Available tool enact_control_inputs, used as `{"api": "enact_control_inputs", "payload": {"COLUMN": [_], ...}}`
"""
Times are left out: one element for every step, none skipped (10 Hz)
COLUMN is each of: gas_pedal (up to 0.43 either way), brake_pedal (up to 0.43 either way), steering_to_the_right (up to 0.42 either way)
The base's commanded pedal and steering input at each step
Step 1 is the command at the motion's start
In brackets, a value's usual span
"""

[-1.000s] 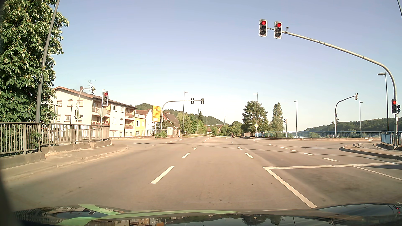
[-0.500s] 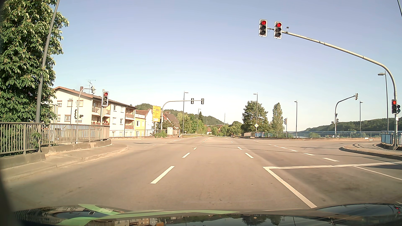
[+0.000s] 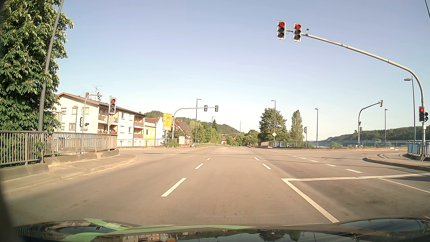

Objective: Follow the waypoints while adhering to traffic rules and regulations

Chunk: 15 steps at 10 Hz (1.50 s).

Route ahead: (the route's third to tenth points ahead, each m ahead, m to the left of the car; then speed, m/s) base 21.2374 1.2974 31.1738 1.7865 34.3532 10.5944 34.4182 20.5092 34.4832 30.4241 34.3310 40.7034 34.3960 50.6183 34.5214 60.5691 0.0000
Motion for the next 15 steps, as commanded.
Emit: {"api": "enact_control_inputs", "payload": {"gas_pedal": [0.000,0.000,0.000,0.000,0.000,0.000,0.000,0.000,0.000,0.000,0.000,0.000,0.000,0.000,0.000], "brake_pedal": [0.220,0.220,0.220,0.220,0.220,0.220,0.220,0.220,0.220,0.220,0.220,0.220,0.220,0.220,0.220], "steering_to_the_right": [-0.004,-0.004,-0.003,-0.003,-0.003,-0.003,-0.003,-0.003,-0.003,-0.003,-0.003,-0.004,-0.003,-0.004,-0.003]}}
